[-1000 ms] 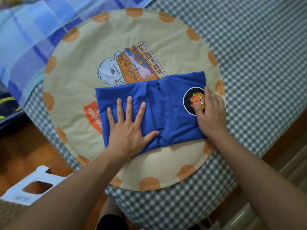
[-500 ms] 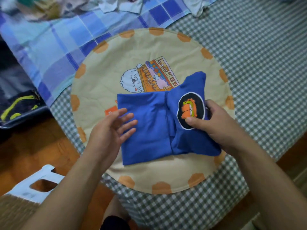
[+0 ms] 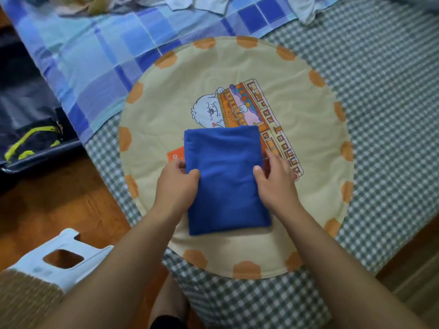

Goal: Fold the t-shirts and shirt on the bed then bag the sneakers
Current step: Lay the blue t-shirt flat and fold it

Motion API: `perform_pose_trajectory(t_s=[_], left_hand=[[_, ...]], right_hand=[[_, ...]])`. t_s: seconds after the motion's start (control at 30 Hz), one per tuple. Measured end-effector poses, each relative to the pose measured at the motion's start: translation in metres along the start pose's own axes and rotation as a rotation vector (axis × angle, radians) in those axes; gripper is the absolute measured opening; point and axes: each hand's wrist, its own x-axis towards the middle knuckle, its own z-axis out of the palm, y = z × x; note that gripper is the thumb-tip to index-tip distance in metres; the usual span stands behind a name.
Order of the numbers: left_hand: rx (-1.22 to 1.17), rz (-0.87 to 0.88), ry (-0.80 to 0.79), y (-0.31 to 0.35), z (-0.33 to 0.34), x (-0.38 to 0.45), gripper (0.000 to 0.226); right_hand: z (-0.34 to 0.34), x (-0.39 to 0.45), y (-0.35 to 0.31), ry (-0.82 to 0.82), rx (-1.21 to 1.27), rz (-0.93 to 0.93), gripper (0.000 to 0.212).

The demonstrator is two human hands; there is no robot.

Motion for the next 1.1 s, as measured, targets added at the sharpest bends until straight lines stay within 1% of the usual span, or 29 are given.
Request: perform_pose_trajectory(t_s=[0.1, 0.17, 0.23, 0.27, 0.3, 0.33, 0.37, 0.4, 0.43, 0.47, 0.5, 0.53, 0.57, 0.6, 0.63, 0.67, 0.7, 0.73, 0.8, 0.83, 0.87, 0.9, 0.93, 0.97, 1.0, 1.03, 1.07, 1.1], left_hand=[[0.144, 0.052, -0.003, -0.004, -0.006, 0.003, 0.021], [0.305, 0.2, 0.033, -0.005, -0.009, 0.011, 0.037], [0.546, 0.448, 0.145, -0.004, -0.011, 0.023, 0.055], [0.691, 0.63, 0.212, -0.001, -0.011, 0.03, 0.058], [0.831, 0.827, 0.24, 0.002, -0.009, 0.037, 0.057], [0.948, 0.997, 0.212, 0.006, -0.005, 0.043, 0.057], [1.055, 1.107, 0.137, 0.009, 0.001, 0.051, 0.058], [1.162, 1.158, 0.035, 0.015, 0.007, 0.058, 0.059], [1.264, 1.164, -0.057, 0.022, 0.014, 0.065, 0.061], [1.354, 1.143, -0.129, 0.031, 0.02, 0.072, 0.063], [1.418, 1.127, -0.172, 0.039, 0.026, 0.079, 0.066], [1.459, 1.109, -0.2, 0.048, 0.031, 0.086, 0.069], [1.465, 1.081, -0.233, 0.057, 0.035, 0.092, 0.07], [1.428, 1.033, -0.287, 0.065, 0.037, 0.096, 0.066], [1.372, 0.97, -0.336, 0.071, 0.037, 0.097, 0.056], [1.315, 0.905, -0.356, 0.074, 0.035, 0.097, 0.045], [1.265, 0.848, -0.338, 0.072, 0.031, 0.095, 0.038], [1.2, 0.788, -0.286, 0.067, 0.022, 0.091, 0.035], [1.015, 0.642, -0.147, 0.051, -0.002, 0.081, 0.032], [0.917, 0.577, -0.071, 0.043, -0.015, 0.077, 0.032], [0.831, 0.556, 0.009, 0.036, -0.028, 0.075, 0.032], [0.763, 0.586, 0.098, 0.031, -0.036, 0.075, 0.034], [0.725, 0.664, 0.194, 0.028, -0.041, 0.074, 0.039], [0.713, 0.773, 0.282, 0.027, -0.039, 0.071, 0.044], [0.726, 0.899, 0.332, 0.027, -0.032, 0.064, 0.048], [0.778, 1.023, 0.336, 0.026, -0.019, 0.057, 0.049], [0.866, 1.098, 0.293, 0.021, -0.005, 0.051, 0.051], [0.952, 1.09, 0.221, 0.013, 0.008, 0.049, 0.055]], right_hand=[[0.008, -0.005, 0.004, 0.031, -0.103, -0.115, 0.057], [0.016, -0.009, 0.006, 0.073, -0.164, -0.132, 0.059], [0.023, -0.018, 0.006, 0.176, -0.185, -0.123, 0.062], [0.026, -0.025, 0.005, 0.249, -0.195, -0.137, 0.063], [0.031, -0.034, 0.006, 0.314, -0.23, -0.17, 0.063], [0.037, -0.045, 0.007, 0.338, -0.294, -0.207, 0.062], [0.044, -0.057, 0.011, 0.308, -0.372, -0.229, 0.063], [0.052, -0.069, 0.015, 0.248, -0.441, -0.215, 0.065], [0.06, -0.079, 0.019, 0.204, -0.483, -0.153, 0.068], [0.064, -0.087, 0.023, 0.195, -0.48, -0.063, 0.073], [0.065, -0.091, 0.024, 0.222, -0.423, 0.032, 0.077], [0.063, -0.092, 0.022, 0.253, -0.306, 0.136, 0.08], [0.058, -0.089, 0.018, 0.253, -0.139, 0.25, 0.079], [0.053, -0.084, 0.012, 0.216, 0.038, 0.373, 0.071], [0.048, -0.079, 0.007, 0.136, 0.203, 0.474, 0.057], [0.044, -0.073, 0.005, 0.062, 0.304, 0.525, 0.043], [0.038, -0.068, 0.003, 0.047, 0.347, 0.53, 0.034], [0.031, -0.06, 0.0, 0.089, 0.371, 0.517, 0.03], [0.013, -0.036, -0.004, 0.234, 0.418, 0.459, 0.027], [0.006, -0.023, -0.005, 0.276, 0.397, 0.421, 0.029], [0.002, -0.012, -0.01, 0.284, 0.328, 0.378, 0.034], [0.003, -0.003, -0.015, 0.277, 0.218, 0.327, 0.042], [0.008, 0.002, -0.019, 0.295, 0.1, 0.26, 0.05], [0.014, 0.003, -0.026, 0.358, -0.005, 0.176, 0.055], [0.02, 0.003, -0.034, 0.46, -0.087, 0.077, 0.057], [0.026, 0.002, -0.041, 0.551, -0.15, -0.036, 0.057], [0.033, 0.004, -0.045, 0.59, -0.206, -0.146, 0.057], [0.043, 0.007, -0.042, 0.565, -0.266, -0.235, 0.058]])
